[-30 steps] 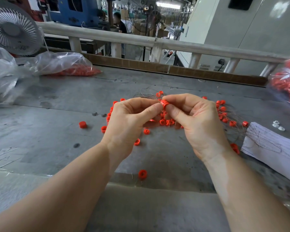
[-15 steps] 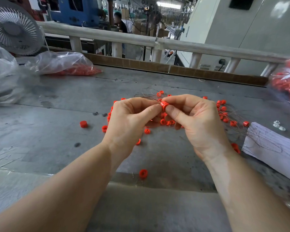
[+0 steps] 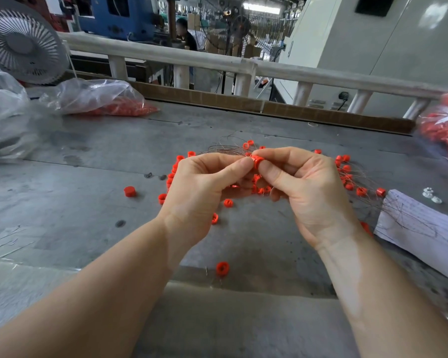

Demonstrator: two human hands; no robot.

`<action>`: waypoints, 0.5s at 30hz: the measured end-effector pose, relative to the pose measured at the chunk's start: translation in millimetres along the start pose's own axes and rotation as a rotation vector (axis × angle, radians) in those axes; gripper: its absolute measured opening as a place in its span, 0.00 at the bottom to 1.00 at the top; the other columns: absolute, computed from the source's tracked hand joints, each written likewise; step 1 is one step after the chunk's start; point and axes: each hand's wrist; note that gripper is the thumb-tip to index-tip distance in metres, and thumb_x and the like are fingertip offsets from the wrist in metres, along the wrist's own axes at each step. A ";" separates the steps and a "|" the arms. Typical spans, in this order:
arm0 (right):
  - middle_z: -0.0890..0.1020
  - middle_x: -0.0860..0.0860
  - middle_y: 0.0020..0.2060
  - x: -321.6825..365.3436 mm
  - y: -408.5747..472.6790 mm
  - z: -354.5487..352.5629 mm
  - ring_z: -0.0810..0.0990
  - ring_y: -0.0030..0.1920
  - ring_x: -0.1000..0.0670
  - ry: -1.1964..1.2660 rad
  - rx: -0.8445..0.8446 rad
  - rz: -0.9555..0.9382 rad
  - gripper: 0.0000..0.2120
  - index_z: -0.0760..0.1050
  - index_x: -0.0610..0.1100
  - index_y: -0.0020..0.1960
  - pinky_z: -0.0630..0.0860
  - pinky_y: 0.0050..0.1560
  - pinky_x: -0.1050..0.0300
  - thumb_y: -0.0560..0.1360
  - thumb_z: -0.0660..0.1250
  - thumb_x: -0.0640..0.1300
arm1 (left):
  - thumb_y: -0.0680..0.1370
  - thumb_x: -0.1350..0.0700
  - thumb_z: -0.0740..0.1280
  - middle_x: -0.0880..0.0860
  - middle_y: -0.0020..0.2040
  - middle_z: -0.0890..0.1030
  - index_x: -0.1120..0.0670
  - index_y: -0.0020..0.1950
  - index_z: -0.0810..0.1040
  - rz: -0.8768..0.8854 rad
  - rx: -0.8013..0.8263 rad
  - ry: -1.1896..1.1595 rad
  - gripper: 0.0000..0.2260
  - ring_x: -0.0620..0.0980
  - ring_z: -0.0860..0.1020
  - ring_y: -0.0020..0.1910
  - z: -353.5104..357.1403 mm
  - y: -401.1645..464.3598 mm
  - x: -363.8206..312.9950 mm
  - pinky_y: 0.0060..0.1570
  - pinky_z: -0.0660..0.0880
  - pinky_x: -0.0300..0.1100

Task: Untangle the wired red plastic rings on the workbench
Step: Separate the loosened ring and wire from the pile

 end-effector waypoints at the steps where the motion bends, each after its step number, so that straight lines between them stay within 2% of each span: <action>1: 0.84 0.53 0.32 0.3 0.0 0.0 0.79 0.30 0.59 0.002 -0.002 0.000 0.06 0.81 0.47 0.42 0.70 0.27 0.67 0.68 0.69 0.37 | 0.64 0.55 0.71 0.53 0.31 0.82 0.56 0.35 0.84 -0.009 0.007 -0.010 0.06 0.47 0.81 0.32 0.1 -0.1 -0.3 0.33 0.77 0.36; 10: 0.83 0.54 0.30 0.3 -0.1 0.4 0.78 0.29 0.59 0.009 -0.005 0.015 0.08 0.80 0.45 0.42 0.69 0.26 0.67 0.70 0.68 0.32 | 0.66 0.61 0.67 0.54 0.30 0.82 0.57 0.33 0.84 -0.058 0.061 -0.098 0.06 0.46 0.82 0.31 0.9 0.5 -1.3 0.31 0.77 0.34; 13: 0.83 0.53 0.30 -0.1 0.2 0.1 0.78 0.29 0.58 0.033 -0.005 0.032 0.07 0.80 0.45 0.42 0.69 0.26 0.67 0.69 0.68 0.34 | 0.67 0.60 0.66 0.54 0.31 0.82 0.57 0.33 0.84 -0.043 0.068 -0.093 0.07 0.45 0.81 0.31 1.8 0.1 -0.9 0.32 0.77 0.34; 15: 0.83 0.53 0.29 -0.3 0.3 0.3 0.78 0.28 0.58 0.048 -0.008 0.039 0.05 0.80 0.45 0.42 0.69 0.26 0.67 0.67 0.69 0.38 | 0.68 0.60 0.66 0.53 0.31 0.82 0.56 0.34 0.84 -0.029 0.068 -0.091 0.07 0.44 0.80 0.30 1.8 0.3 -0.7 0.32 0.77 0.34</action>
Point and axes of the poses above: each hand's wrist, its own y-axis towards the middle knuckle, its own z-axis out of the palm, x = y × z
